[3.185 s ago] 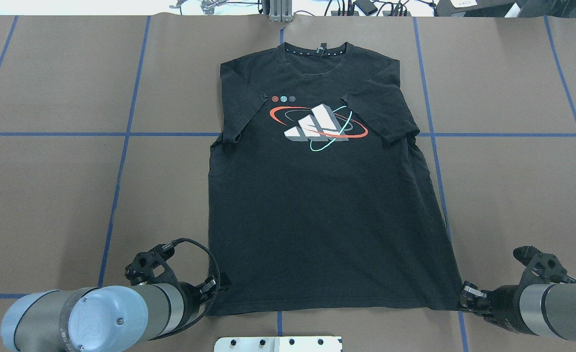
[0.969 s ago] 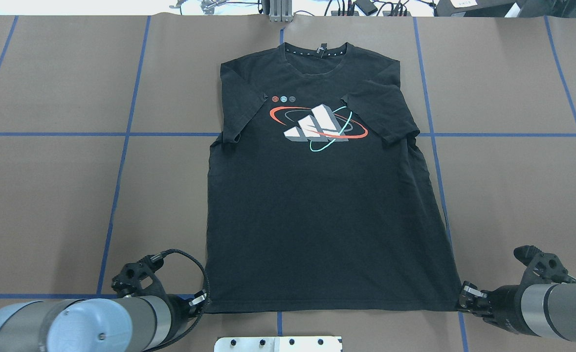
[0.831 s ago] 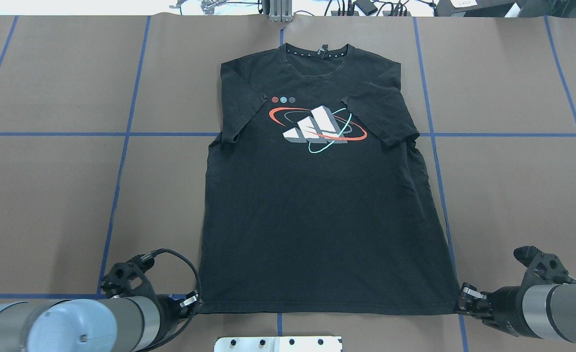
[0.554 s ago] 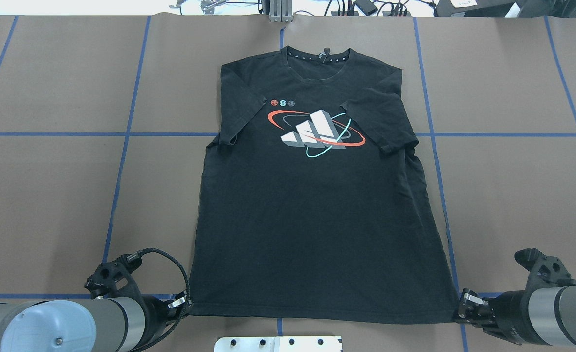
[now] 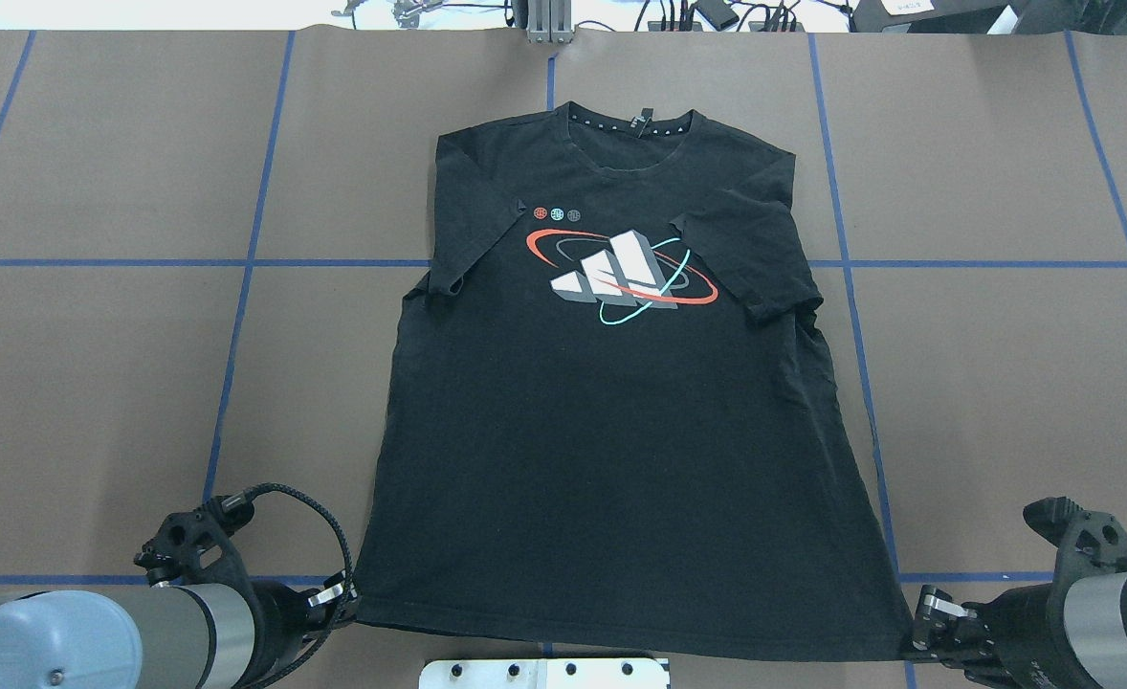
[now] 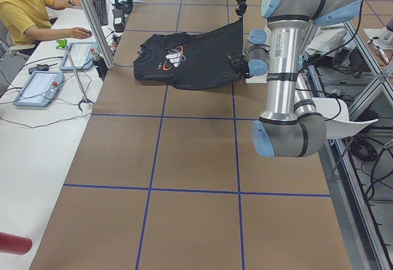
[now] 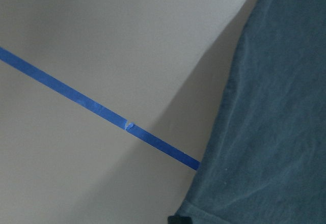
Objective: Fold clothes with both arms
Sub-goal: 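Lift both hem corners and carry them toward the collar, folding the shirt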
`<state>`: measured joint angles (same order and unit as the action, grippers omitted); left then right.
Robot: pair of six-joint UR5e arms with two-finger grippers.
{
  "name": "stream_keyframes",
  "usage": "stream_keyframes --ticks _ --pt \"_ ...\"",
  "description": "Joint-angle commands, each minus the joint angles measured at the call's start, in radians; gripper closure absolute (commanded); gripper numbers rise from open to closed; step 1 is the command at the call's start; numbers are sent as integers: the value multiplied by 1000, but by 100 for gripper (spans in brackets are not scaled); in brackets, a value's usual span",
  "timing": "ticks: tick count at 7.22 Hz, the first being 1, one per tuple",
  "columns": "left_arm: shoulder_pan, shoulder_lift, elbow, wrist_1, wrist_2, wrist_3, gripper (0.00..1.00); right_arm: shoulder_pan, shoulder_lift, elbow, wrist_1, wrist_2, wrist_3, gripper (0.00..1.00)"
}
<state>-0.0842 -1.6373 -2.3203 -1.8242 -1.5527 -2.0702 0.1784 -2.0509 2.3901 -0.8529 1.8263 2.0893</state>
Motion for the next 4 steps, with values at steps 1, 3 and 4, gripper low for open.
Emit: stream_keyframes --ticks 1,3,4 --pt "-72 -82 -18 -4 -12 10 100 192 11 15 -3 174 -2 100" --pt "-245 -209 8 -1 -70 65 100 323 73 -21 -64 237 -2 100" --pt "-331 -266 80 -10 -96 82 100 392 187 -49 -197 240 -6 100"
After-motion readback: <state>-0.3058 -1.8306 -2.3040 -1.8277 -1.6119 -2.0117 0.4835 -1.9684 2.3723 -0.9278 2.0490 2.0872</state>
